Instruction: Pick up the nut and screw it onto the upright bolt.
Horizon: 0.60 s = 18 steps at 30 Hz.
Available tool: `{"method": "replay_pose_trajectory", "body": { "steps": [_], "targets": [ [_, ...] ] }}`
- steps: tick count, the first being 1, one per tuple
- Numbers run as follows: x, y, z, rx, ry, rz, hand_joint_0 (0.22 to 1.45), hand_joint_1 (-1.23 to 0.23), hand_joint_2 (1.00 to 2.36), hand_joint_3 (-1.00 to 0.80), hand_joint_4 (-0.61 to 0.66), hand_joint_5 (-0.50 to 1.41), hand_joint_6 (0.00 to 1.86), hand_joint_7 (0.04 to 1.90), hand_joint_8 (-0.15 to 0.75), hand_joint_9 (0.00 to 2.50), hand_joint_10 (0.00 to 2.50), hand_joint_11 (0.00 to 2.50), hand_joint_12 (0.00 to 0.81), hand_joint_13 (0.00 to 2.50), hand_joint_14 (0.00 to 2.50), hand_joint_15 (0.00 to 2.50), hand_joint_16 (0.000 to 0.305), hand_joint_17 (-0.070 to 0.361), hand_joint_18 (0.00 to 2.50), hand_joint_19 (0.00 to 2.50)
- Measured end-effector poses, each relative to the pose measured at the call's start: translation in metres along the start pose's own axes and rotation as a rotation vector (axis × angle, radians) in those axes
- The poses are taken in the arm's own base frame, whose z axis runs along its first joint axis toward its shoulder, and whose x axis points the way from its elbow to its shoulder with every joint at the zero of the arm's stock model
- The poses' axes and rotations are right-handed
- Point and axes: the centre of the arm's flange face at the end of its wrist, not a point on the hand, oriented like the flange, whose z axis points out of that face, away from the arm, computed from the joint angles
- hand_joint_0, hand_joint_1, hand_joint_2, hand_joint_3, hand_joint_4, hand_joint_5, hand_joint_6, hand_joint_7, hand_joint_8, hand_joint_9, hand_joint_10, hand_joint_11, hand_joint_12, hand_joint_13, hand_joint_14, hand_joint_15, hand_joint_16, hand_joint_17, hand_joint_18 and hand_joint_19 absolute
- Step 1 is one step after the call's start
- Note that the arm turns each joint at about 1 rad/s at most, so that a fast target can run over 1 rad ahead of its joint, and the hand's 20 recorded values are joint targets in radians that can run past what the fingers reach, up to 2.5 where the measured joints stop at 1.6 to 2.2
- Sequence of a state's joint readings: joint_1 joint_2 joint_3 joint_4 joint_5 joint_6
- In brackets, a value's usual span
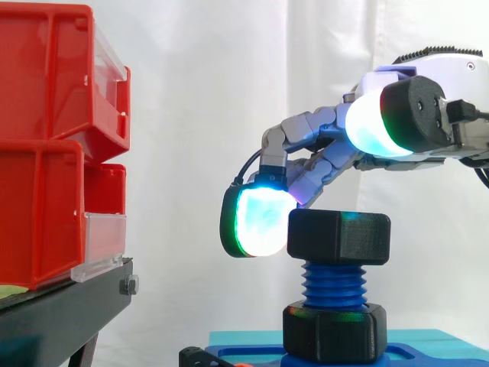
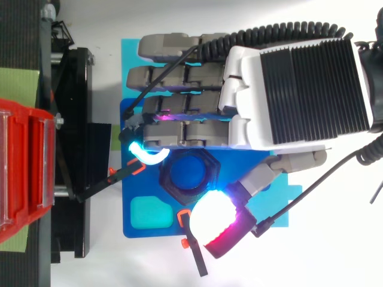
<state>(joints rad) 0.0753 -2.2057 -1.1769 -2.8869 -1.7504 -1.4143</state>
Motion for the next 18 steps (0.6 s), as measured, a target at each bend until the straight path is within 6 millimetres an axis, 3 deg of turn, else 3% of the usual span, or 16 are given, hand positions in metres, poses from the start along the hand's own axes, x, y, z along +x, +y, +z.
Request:
{"method": "replay_pose_trajectory", "body": {
  "steps": [5, 8, 18],
  "targets": [
    [-0.001, -0.004, -0.002, -0.006, -0.003, -0.001, 0.53, -0.1, 1.0, -0.5, 0.22, -0.05, 0.5, 1.33, 0.26, 0.62, 0.0, 0.0, 0.328, 0.44, 0.0, 0.0, 0.039, 0.089, 0.21, 0.03],
    [-0.002, -0.007, -0.003, -0.009, -0.005, -0.002, 0.53, -0.13, 1.0, -0.5, 0.2, -0.03, 0.5, 1.5, 0.272, 0.69, 0.0, 0.0, 0.319, 0.49, 0.0, 0.0, 0.038, 0.086, 0.25, 0.03],
    [-0.01, -0.02, -0.007, -0.013, -0.015, -0.01, 0.54, -0.17, 1.0, -0.5, 0.18, -0.02, 0.63, 1.31, 0.276, 0.84, 0.0, 0.0, 0.289, 0.6, 0.0, 0.0, 0.035, 0.078, 0.38, 0.06]
  ]
}}
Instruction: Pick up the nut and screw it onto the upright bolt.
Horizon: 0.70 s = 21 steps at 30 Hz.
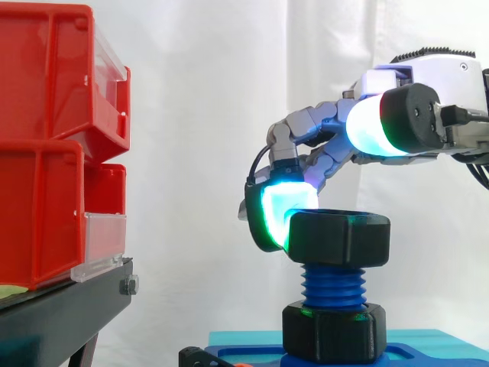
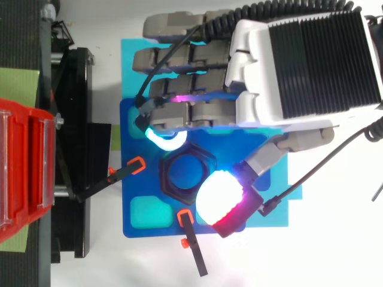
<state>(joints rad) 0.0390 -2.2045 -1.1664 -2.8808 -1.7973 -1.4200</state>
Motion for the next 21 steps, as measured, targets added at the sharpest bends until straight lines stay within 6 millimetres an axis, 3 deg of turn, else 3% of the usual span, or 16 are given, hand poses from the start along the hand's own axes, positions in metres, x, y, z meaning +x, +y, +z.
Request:
{"method": "replay_pose_trajectory", "body": {
  "steps": [9, 14, 21],
  "targets": [
    [-0.004, -0.009, -0.003, -0.001, -0.006, -0.006, 0.55, -0.19, 1.0, -0.5, 0.14, 0.01, 0.69, 1.14, 0.269, 1.04, 0.0, 0.0, 0.247, 0.75, 0.0, 0.0, 0.029, 0.064, 0.54, 0.11],
    [-0.01, -0.012, -0.003, -0.004, -0.014, -0.008, 0.54, -0.18, 1.0, -0.5, 0.22, 0.0, 0.5, 1.46, 0.273, 0.98, 0.0, 0.0, 0.265, 0.7, 0.0, 0.0, 0.031, 0.069, 0.49, 0.1],
    [-0.029, -0.014, 0.0, -0.014, -0.024, -0.026, 0.53, -0.15, 1.0, -0.5, 0.29, -0.07, 0.5, 1.02, 0.257, 0.85, 0.0, 0.0, 0.289, 0.6, 0.0, 0.0, 0.036, 0.081, 0.39, 0.08]
  ]
}}
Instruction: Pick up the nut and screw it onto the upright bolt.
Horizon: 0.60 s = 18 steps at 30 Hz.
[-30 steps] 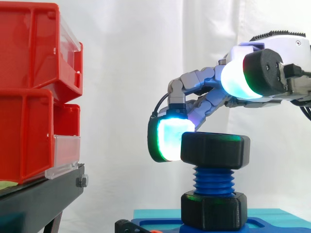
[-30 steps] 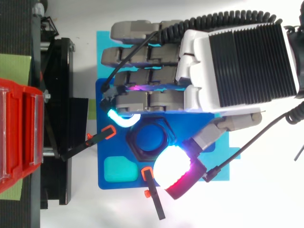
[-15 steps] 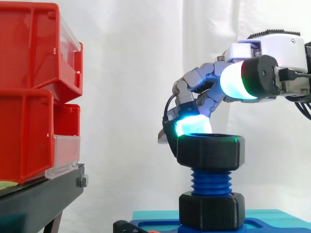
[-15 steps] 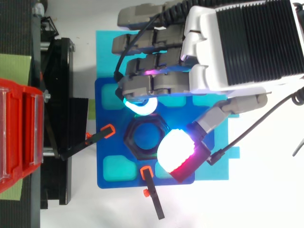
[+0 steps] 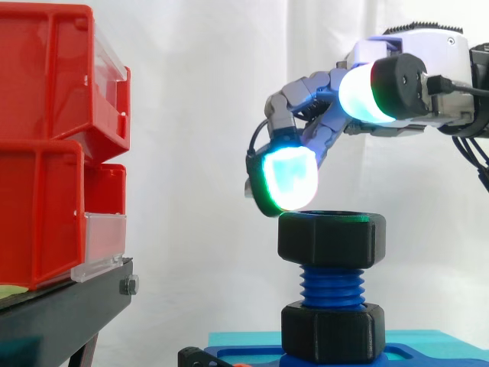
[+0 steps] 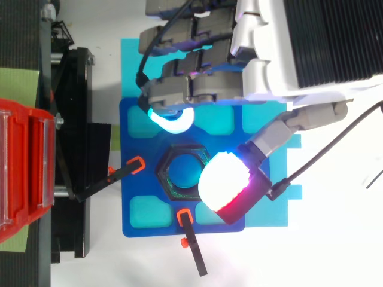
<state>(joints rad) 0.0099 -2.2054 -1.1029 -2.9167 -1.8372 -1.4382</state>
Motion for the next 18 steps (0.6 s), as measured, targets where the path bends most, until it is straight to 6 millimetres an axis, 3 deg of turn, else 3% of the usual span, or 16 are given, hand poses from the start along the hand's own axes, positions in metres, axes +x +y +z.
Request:
{"method": "replay_pose_trajectory", "body": {
  "steps": [4, 8, 13, 18],
  "targets": [
    [-0.004, 0.001, 0.002, -0.003, -0.003, -0.005, 0.52, -0.14, 1.0, -0.5, 0.26, -0.09, 0.5, 0.84, 0.244, 0.8, 0.0, 0.0, 0.29, 0.58, 0.0, 0.0, 0.037, 0.084, 0.36, 0.07],
    [-0.003, 0.007, 0.004, -0.008, 0.0, -0.004, 0.52, -0.13, 1.0, -0.5, 0.26, -0.09, 0.5, 0.8, 0.241, 0.8, 0.0, 0.0, 0.29, 0.57, 0.0, 0.0, 0.038, 0.085, 0.35, 0.07],
    [-0.001, 0.015, 0.007, -0.016, 0.009, 0.0, 0.52, -0.12, 1.0, -0.5, 0.27, -0.08, 0.5, 0.83, 0.242, 0.79, 0.0, 0.0, 0.291, 0.57, 0.0, 0.0, 0.038, 0.086, 0.34, 0.08],
    [0.003, 0.025, 0.009, -0.017, 0.035, 0.009, 0.53, -0.12, 1.0, -0.5, 0.3, -0.05, 0.5, 0.98, 0.25, 0.79, 0.0, 0.0, 0.292, 0.56, 0.0, 0.0, 0.038, 0.085, 0.34, 0.08]
  ]
}}
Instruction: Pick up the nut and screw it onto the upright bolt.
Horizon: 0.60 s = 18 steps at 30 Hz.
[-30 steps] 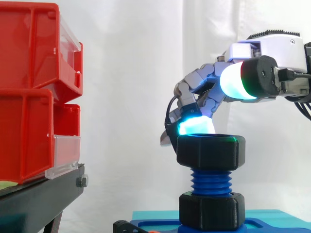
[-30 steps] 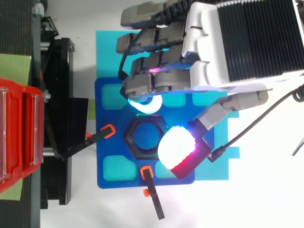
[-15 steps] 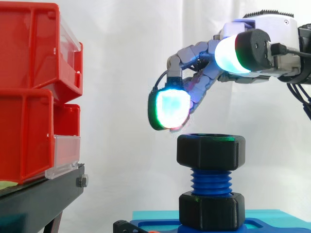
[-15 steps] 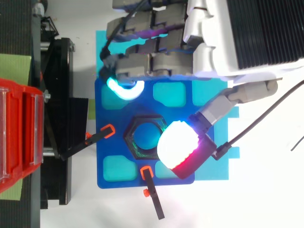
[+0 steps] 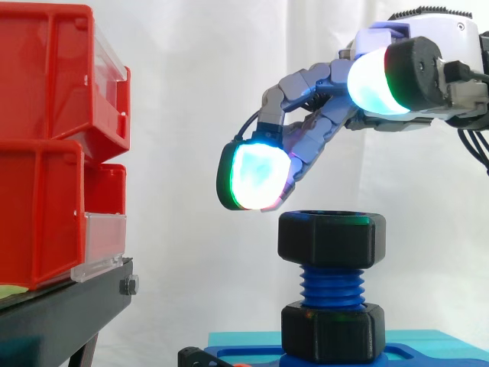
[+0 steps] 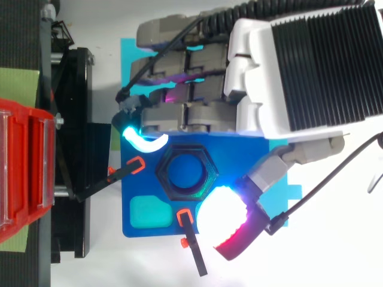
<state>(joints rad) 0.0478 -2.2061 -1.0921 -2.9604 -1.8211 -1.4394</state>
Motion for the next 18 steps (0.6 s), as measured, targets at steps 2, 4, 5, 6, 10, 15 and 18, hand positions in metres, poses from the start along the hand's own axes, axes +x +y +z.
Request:
{"method": "replay_pose_trajectory", "body": {
  "steps": [2, 4, 5, 6, 10, 15, 18],
  "targets": [
    [0.0013, 0.0026, 0.0003, -0.001, 0.009, 0.003, 0.53, -0.12, 1.0, -0.5, 0.3, -0.05, 0.5, 1.02, 0.249, 0.79, 0.0, 0.0, 0.291, 0.56, 0.0, 0.0, 0.037, 0.084, 0.34, 0.08],
    [0.0022, 0.0046, 0.0006, -0.003, 0.015, 0.004, 0.53, -0.12, 1.0, -0.5, 0.27, -0.04, 0.5, 1.07, 0.252, 0.79, 0.0, 0.0, 0.291, 0.57, 0.0, 0.0, 0.037, 0.084, 0.34, 0.07],
    [0.0024, 0.0055, 0.0007, -0.004, 0.017, 0.005, 0.53, -0.12, 1.0, -0.5, 0.27, -0.04, 0.5, 1.08, 0.251, 0.79, 0.0, 0.0, 0.292, 0.57, 0.0, 0.0, 0.037, 0.084, 0.34, 0.07],
    [0.0028, 0.0064, 0.0007, -0.004, 0.02, 0.006, 0.53, -0.12, 1.0, -0.5, 0.27, -0.04, 0.5, 1.09, 0.252, 0.79, 0.0, 0.0, 0.292, 0.57, 0.0, 0.0, 0.037, 0.084, 0.34, 0.07],
    [0.0035, 0.008, 0.0007, -0.006, 0.026, 0.007, 0.53, -0.13, 1.0, -0.5, 0.27, -0.04, 0.5, 1.12, 0.255, 0.81, 0.0, 0.0, 0.289, 0.57, 0.0, 0.0, 0.036, 0.082, 0.35, 0.08],
    [0.0048, 0.0082, 0.0001, -0.005, 0.035, 0.009, 0.54, -0.15, 1.0, -0.5, 0.26, -0.02, 0.5, 1.18, 0.258, 0.83, 0.0, 0.0, 0.287, 0.59, 0.0, 0.0, 0.035, 0.079, 0.37, 0.08],
    [0.005, 0.007, -0.0008, -0.003, 0.037, 0.01, 0.54, -0.16, 1.0, -0.5, 0.24, -0.01, 0.5, 1.28, 0.264, 0.85, 0.0, 0.0, 0.282, 0.6, 0.0, 0.0, 0.034, 0.077, 0.38, 0.08]
  ]
}}
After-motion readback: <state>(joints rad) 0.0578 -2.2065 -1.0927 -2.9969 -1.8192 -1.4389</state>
